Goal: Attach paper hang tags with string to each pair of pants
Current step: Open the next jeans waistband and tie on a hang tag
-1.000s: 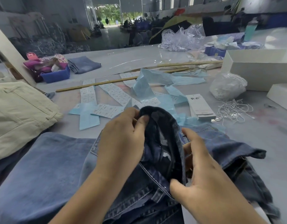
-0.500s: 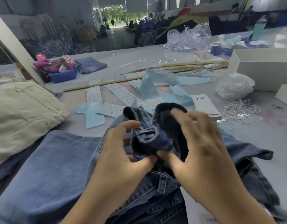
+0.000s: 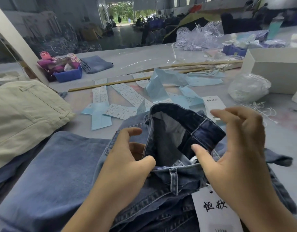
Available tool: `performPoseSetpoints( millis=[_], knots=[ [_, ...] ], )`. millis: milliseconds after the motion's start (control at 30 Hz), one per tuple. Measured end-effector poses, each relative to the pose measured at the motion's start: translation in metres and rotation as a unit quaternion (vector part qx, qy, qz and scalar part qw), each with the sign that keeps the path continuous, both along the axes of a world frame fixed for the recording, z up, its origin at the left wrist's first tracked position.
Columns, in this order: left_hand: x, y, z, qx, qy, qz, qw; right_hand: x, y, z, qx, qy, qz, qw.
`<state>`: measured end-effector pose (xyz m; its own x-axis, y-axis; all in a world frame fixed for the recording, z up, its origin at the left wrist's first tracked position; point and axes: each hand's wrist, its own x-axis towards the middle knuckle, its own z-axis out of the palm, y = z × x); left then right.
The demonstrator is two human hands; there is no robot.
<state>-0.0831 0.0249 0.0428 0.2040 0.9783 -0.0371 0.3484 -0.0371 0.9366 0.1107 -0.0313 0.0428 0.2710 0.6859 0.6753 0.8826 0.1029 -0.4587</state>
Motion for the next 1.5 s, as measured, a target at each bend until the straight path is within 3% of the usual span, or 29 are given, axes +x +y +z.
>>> performPoseSetpoints(
  millis=[233, 300, 400, 533, 667, 767, 867, 933, 967, 1033, 1100, 1133, 1233, 1333, 1433, 1500],
  knots=[
    [0.008, -0.004, 0.008, -0.010, -0.031, -0.057, 0.998, -0.003, -0.016, -0.002, -0.092, -0.025, 0.068, 0.993],
    [0.010, -0.006, 0.013, -0.042, -0.123, -0.050, 0.990, -0.006, -0.020, -0.002, -0.105, -0.040, 0.080, 0.990],
    [0.015, -0.005, 0.020, -0.103, -0.286, -0.019, 0.953, -0.016, -0.022, 0.000, -0.090, -0.045, 0.087, 0.991],
    [0.020, 0.004, 0.024, -0.162, -0.376, 0.029, 0.912, -0.033, -0.022, -0.005, -0.031, -0.028, 0.080, 0.996],
    [0.018, 0.015, 0.024, -0.154, -0.449, 0.104, 0.874, -0.051, -0.019, -0.010, 0.020, 0.085, 0.039, 0.995],
    [0.015, 0.016, 0.023, -0.109, -0.461, 0.131, 0.871, -0.050, -0.020, -0.013, 0.001, 0.202, 0.019, 0.979],
    [0.013, 0.015, 0.019, -0.063, -0.381, 0.134, 0.913, -0.039, -0.022, -0.014, -0.095, 0.260, 0.052, 0.959],
    [0.012, 0.011, 0.018, 0.034, -0.182, 0.160, 0.970, -0.034, -0.024, -0.013, -0.109, 0.265, 0.058, 0.956],
    [0.011, 0.007, 0.021, 0.128, -0.065, 0.177, 0.974, -0.032, -0.025, -0.012, -0.106, 0.271, 0.060, 0.955],
    [0.014, -0.004, 0.036, 0.352, 0.105, 0.147, 0.918, -0.034, -0.027, -0.010, -0.093, 0.277, 0.066, 0.954],
    [0.022, -0.013, 0.048, 0.466, 0.204, 0.042, 0.860, -0.038, -0.028, -0.009, -0.070, 0.273, 0.077, 0.956],
    [0.028, -0.015, 0.054, 0.470, 0.235, -0.010, 0.851, -0.040, -0.029, -0.006, -0.054, 0.268, 0.085, 0.958],
    [0.041, -0.012, 0.066, 0.386, 0.293, -0.098, 0.869, -0.042, -0.028, 0.003, 0.005, 0.273, 0.122, 0.954],
    [0.036, -0.003, 0.067, 0.307, 0.221, -0.131, 0.916, -0.042, -0.027, 0.008, 0.031, 0.345, 0.157, 0.925],
    [0.025, 0.008, 0.055, 0.265, 0.206, -0.094, 0.937, -0.038, -0.024, 0.010, 0.047, 0.417, 0.168, 0.892],
    [0.016, 0.013, 0.042, 0.218, 0.158, -0.028, 0.963, -0.033, -0.021, 0.011, 0.060, 0.493, 0.197, 0.845]
  ],
)
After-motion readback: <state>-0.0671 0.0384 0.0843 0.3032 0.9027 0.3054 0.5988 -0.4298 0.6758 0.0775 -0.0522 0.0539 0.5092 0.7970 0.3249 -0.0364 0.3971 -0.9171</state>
